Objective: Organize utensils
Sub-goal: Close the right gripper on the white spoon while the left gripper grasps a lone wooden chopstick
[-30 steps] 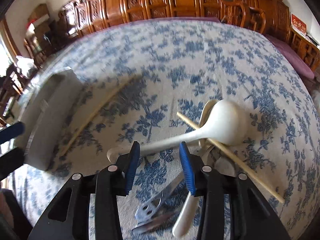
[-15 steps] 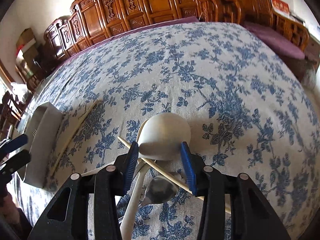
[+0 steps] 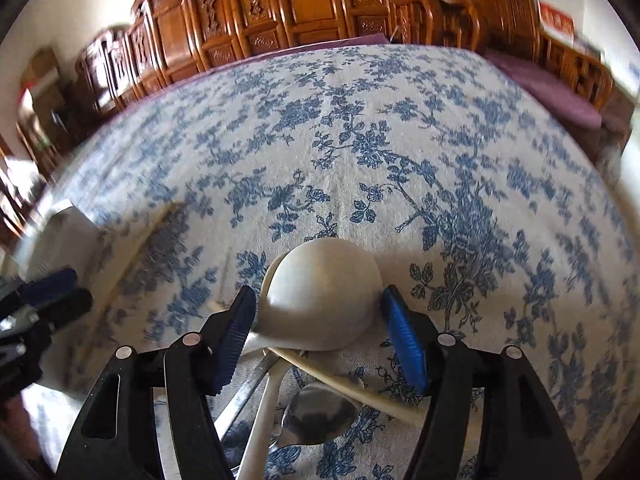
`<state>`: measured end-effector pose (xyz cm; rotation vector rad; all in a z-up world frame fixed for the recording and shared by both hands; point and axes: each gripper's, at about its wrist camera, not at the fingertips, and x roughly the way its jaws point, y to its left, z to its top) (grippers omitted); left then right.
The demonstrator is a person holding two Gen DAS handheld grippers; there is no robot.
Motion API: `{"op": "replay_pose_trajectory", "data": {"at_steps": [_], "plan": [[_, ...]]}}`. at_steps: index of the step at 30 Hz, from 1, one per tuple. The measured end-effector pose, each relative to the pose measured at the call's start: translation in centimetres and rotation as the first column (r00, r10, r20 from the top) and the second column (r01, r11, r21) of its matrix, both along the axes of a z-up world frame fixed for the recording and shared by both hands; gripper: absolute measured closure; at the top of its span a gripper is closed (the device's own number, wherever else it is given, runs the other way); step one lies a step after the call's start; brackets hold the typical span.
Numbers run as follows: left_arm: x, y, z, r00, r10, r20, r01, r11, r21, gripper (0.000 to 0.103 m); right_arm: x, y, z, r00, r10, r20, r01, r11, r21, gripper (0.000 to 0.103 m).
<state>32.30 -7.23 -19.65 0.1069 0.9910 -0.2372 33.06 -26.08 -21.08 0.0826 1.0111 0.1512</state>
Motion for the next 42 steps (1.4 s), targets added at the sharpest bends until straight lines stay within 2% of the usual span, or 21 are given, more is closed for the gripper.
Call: {"op": "replay_pose_trajectory", "data": {"at_steps": [2, 6, 8, 10, 13, 24, 28, 29, 30, 33, 35, 39, 42], "plan": [[0.3, 0.1, -0.4, 1.000, 0.006, -0.012, -0.006, 1.000, 0.005, 0.067, -0.1, 0.2, 0.0, 1.000, 0.000, 0.001, 0.000, 1.000, -0.019, 0.039], [0.3, 0.3, -0.9, 1.000, 0.010, -0.022, -0.010, 1.000, 0.002, 0.067, -0.4, -1.7, 0.3, 0.999, -0.034, -0.005, 0.034, 0.999, 0.033, 0.046], [0.3, 0.3, -1.0, 1.000, 0.009, -0.025, -0.008, 1.000, 0.004, 0.067, -0.6, -2.6, 0.5, 0.999, -0.044, -0.006, 0.044, 0.997, 0.056, 0.052], [0.3, 0.3, -1.2, 0.999, 0.007, -0.032, -0.007, 1.000, 0.002, 0.068, -0.9, -3.1, 0.6, 0.998, -0.057, -0.008, 0.057, 0.996, 0.061, 0.054], [0.3, 0.2, -1.4, 0.999, 0.004, -0.038, -0.004, 1.000, 0.009, 0.068, -1.2, -3.9, 1.0, 0.998, -0.063, 0.000, 0.063, 0.994, 0.086, 0.064], [0.2, 0.1, -1.8, 0.999, 0.004, -0.048, -0.004, 1.000, 0.015, 0.068, -3.1, -5.5, 2.2, 0.997, -0.073, 0.007, 0.072, 0.991, 0.114, 0.064], [0.4, 0.2, -2.0, 0.999, 0.007, -0.051, -0.006, 1.000, 0.017, 0.068, -3.6, -6.3, 1.9, 0.995, -0.093, -0.023, 0.095, 0.989, 0.109, 0.064], [0.5, 0.2, -2.0, 0.999, 0.010, -0.051, -0.009, 1.000, 0.018, 0.068, -3.7, -6.5, 1.8, 0.995, -0.100, -0.025, 0.102, 0.990, 0.102, 0.068], [0.6, 0.2, -2.1, 0.999, 0.011, -0.053, -0.010, 1.000, 0.019, 0.068, -3.8, -6.6, 1.9, 0.994, -0.104, -0.025, 0.106, 0.990, 0.098, 0.078], [0.7, 0.2, -2.4, 0.998, 0.017, -0.058, -0.016, 1.000, 0.023, 0.068, -4.1, -7.1, 2.2, 0.994, -0.112, -0.019, 0.113, 0.989, 0.090, 0.090], [0.8, 0.3, -2.6, 0.998, 0.020, -0.063, -0.019, 1.000, 0.023, 0.068, -4.1, -7.4, 2.2, 0.993, -0.114, -0.016, 0.115, 0.990, 0.086, 0.093], [0.8, 0.6, -2.6, 0.998, 0.024, -0.066, -0.024, 1.000, 0.015, 0.077, -4.1, -7.3, 2.8, 0.995, -0.104, 0.004, 0.103, 0.992, 0.079, 0.097], [0.9, 1.0, -2.5, 0.997, 0.035, -0.063, -0.034, 0.999, 0.014, 0.077, -4.2, -7.0, 3.5, 0.996, -0.089, 0.028, 0.087, 0.993, 0.076, 0.097]]}}
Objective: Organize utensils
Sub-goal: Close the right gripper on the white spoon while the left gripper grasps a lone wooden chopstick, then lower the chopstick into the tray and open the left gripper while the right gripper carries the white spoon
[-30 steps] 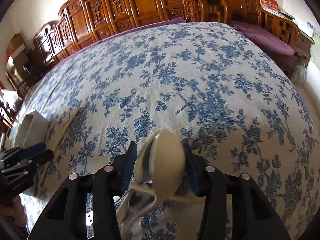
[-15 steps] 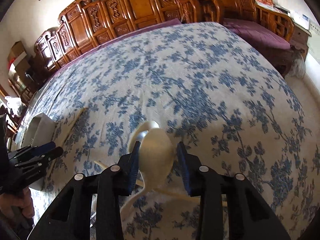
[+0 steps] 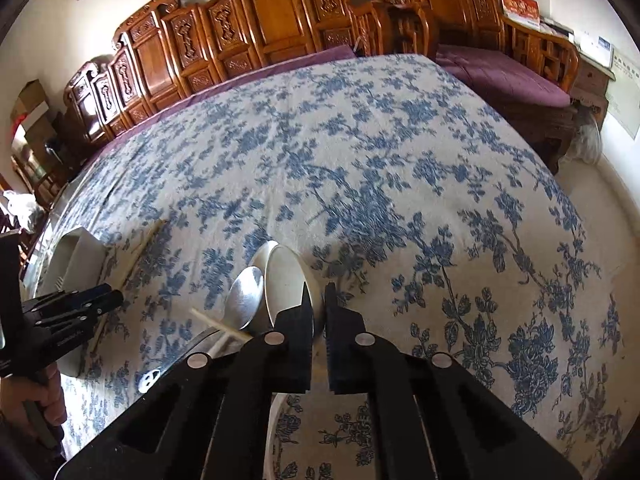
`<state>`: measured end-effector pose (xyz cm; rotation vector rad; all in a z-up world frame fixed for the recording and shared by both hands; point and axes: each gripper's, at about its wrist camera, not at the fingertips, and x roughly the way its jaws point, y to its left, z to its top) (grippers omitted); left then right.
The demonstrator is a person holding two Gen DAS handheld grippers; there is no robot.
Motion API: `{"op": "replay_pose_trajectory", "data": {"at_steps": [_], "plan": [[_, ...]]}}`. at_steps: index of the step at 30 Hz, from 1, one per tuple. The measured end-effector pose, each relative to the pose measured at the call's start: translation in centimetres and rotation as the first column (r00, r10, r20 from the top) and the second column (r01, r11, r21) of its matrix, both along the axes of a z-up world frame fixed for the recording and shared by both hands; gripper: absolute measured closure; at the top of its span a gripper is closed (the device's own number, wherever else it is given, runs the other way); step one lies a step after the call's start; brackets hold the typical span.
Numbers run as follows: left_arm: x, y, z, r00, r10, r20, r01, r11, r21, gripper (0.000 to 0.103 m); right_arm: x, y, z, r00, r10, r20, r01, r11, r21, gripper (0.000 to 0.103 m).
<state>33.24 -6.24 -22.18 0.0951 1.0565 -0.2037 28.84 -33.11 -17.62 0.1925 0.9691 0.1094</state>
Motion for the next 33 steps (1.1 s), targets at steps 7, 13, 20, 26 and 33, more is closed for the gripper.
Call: {"op": "replay_pose_trajectory", "data": {"at_steps": [7, 13, 20, 26, 33], "plan": [[0.1, -0.2, -0.5, 1.000, -0.003, -0.006, 0.003, 1.000, 0.016, 0.079, -0.1, 0.5, 0.8, 0.999, 0.021, 0.029, -0.021, 1.000, -0.009, 0.097], [-0.1, -0.3, -0.4, 1.000, -0.028, 0.000, 0.028, 1.000, 0.013, 0.099, -0.4, 0.8, 2.1, 0.997, 0.027, 0.070, -0.027, 1.000, -0.001, 0.097], [-1.9, -0.4, 1.8, 0.997, -0.050, 0.058, 0.050, 0.999, -0.008, 0.099, -0.8, 1.7, 3.8, 0.992, 0.046, 0.117, -0.047, 0.999, 0.007, 0.097], [-3.9, -0.3, 4.6, 0.992, -0.057, 0.113, 0.060, 0.998, -0.019, 0.099, -1.5, 3.2, 4.7, 0.987, 0.081, 0.140, -0.082, 0.997, 0.006, 0.097], [-6.0, 1.1, 7.6, 0.987, -0.039, 0.155, 0.043, 0.999, -0.024, 0.099, -2.7, 5.2, 6.0, 0.979, 0.125, 0.164, -0.126, 0.992, -0.004, 0.097]]}}
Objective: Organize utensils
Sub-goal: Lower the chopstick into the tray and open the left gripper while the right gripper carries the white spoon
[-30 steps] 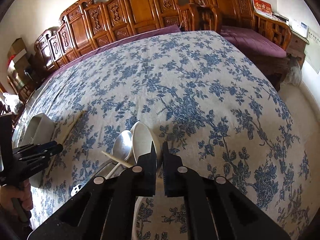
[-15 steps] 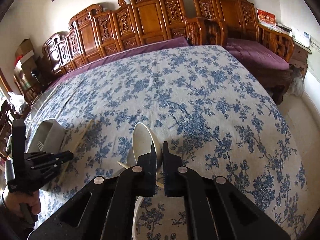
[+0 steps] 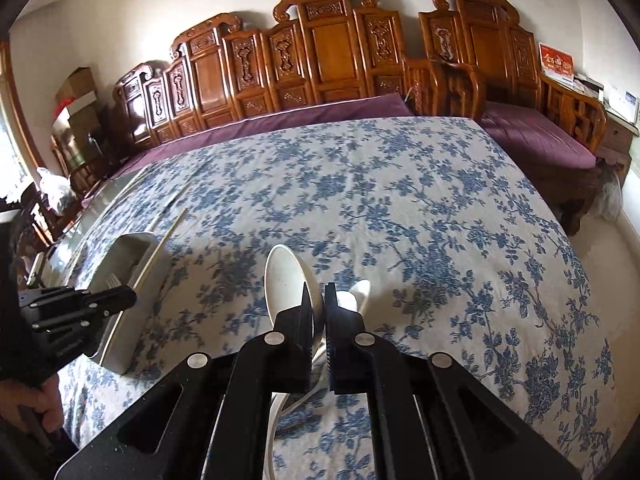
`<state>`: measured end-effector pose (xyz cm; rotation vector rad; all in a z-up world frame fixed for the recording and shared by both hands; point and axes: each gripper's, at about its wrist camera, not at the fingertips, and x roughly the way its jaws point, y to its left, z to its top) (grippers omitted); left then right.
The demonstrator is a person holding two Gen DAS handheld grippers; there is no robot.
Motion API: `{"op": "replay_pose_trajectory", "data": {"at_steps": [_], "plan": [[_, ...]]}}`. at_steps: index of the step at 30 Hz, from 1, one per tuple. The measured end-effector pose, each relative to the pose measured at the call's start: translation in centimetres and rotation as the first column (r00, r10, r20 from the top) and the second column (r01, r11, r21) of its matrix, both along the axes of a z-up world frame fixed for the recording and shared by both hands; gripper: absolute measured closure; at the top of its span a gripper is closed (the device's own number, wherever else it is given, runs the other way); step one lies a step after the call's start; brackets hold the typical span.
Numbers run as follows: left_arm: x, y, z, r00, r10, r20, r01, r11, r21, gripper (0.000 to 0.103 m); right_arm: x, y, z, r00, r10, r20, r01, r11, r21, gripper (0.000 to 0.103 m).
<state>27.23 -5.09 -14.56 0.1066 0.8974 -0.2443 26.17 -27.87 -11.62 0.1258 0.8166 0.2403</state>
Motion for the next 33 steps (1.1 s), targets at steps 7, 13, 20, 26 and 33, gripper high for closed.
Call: {"op": "replay_pose_trajectory", "data": {"at_steps": [7, 13, 20, 26, 33], "plan": [[-1.6, 2.9, 1.7, 0.999, 0.035, 0.019, -0.035, 0.999, 0.005, 0.099, -0.9, 2.2, 1.3, 0.999, 0.040, 0.027, -0.041, 0.999, 0.001, 0.097], [-2.2, 5.5, 1.9, 0.998, 0.063, 0.016, -0.063, 0.998, 0.021, 0.099, -1.1, 3.8, 1.7, 0.997, 0.069, 0.040, -0.069, 0.998, -0.001, 0.097], [-1.5, 8.3, -0.1, 0.995, 0.100, -0.024, -0.099, 0.995, 0.034, 0.099, -1.2, 5.3, 1.4, 0.994, 0.106, 0.034, -0.106, 0.994, -0.011, 0.097], [0.0, 10.4, -1.9, 0.990, 0.130, -0.060, -0.129, 0.992, 0.009, 0.099, -0.9, 6.4, 1.1, 0.992, 0.125, 0.022, -0.125, 0.992, -0.023, 0.097], [1.2, 11.4, -3.3, 0.986, 0.139, -0.097, -0.142, 0.990, -0.025, 0.099, -0.1, 8.9, 1.2, 0.987, 0.162, 0.009, -0.161, 0.986, -0.049, 0.097]]}}
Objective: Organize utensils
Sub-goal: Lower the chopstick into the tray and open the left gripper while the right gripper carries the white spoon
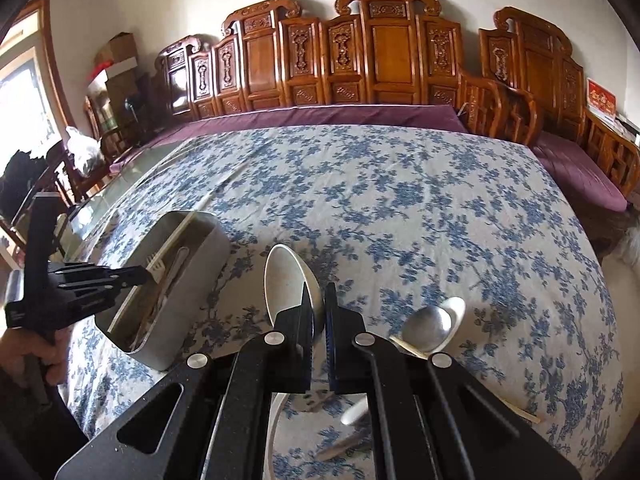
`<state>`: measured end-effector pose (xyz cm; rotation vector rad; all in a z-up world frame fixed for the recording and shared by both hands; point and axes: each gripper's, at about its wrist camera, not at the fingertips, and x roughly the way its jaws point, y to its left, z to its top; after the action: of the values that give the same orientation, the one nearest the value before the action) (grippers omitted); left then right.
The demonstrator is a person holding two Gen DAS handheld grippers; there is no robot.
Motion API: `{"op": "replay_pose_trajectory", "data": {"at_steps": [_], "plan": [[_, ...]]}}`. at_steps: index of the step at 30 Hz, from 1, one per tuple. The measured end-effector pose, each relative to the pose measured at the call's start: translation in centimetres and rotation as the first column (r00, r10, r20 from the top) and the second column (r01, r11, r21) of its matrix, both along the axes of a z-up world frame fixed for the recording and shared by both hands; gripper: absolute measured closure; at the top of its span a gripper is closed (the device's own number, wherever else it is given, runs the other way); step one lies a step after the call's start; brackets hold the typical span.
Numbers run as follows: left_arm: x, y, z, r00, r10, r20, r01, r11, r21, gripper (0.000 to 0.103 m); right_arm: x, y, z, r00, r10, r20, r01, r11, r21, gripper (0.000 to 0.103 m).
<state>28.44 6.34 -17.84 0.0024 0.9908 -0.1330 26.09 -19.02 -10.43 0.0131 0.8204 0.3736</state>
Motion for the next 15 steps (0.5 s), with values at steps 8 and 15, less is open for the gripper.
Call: {"op": "replay_pose_trajectory", "data": {"at_steps": [8, 15], "plan": [[0.0, 0.7, 0.4, 1.000, 0.022, 0.015, -0.022, 1.000, 0.013, 0.097, 1.5, 4.4, 0.4, 0.998, 0.056, -0.002, -0.056, 0.998, 0.037, 0.097], [-0.4, 2.1, 1.3, 0.998, 0.038, 0.041, -0.039, 0.999, 0.019, 0.097, 2.8, 9.1, 0.7, 0.993, 0.119, -0.006, -0.118, 0.988, 0.104, 0.097]]}}
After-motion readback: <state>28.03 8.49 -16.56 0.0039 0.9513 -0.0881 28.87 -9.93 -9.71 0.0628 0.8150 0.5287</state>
